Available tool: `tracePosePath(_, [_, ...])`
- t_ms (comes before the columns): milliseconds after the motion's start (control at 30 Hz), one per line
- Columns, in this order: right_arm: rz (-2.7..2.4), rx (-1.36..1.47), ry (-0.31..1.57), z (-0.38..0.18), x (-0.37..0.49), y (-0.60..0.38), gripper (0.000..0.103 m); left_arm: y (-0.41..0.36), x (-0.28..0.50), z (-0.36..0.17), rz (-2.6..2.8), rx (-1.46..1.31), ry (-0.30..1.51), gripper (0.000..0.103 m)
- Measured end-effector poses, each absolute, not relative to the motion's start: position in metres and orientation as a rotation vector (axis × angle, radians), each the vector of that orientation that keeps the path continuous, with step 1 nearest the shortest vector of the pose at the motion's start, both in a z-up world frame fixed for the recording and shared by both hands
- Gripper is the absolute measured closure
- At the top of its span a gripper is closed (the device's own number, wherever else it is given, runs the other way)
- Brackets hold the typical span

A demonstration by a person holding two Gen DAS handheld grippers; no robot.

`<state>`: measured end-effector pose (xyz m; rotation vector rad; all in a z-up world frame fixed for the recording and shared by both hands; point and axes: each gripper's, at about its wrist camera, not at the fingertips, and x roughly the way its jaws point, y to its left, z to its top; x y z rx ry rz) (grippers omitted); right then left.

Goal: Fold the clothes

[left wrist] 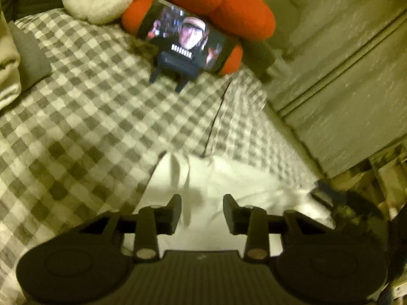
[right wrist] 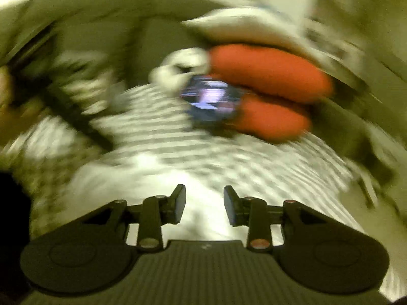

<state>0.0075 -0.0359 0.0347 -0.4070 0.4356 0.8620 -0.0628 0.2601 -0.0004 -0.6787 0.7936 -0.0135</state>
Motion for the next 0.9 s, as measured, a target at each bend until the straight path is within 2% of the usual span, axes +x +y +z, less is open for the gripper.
tracePosePath(67, [0.735,-0.305,0.468,0.038,0.027,-0.065,0.068,0.254,-0.059,-0.003,0.004,-0.648,0.809,0.063])
tracePosePath(167, [0.534,-0.14,0.533,0.04,0.06,-0.115,0.067,0.245,-0.053,-0.008,0.031,-0.601,0.831,0.066])
tracePosePath(367, [0.185,0.189,0.649,0.027,0.104,-0.221,0.067,0.227,-0.042,-0.017,0.081,-0.511,0.873,0.091])
tracePosePath(600, [-0.036,0.401,0.749,0.01,0.131,-0.316,0.064,0.23,-0.037,-0.02,0.083,-0.525,0.883,0.092])
tracePosePath(900, [-0.113,0.446,0.884,0.002,0.201,-0.336,0.061,0.234,-0.033,-0.026,0.079,-0.547,0.886,0.091])
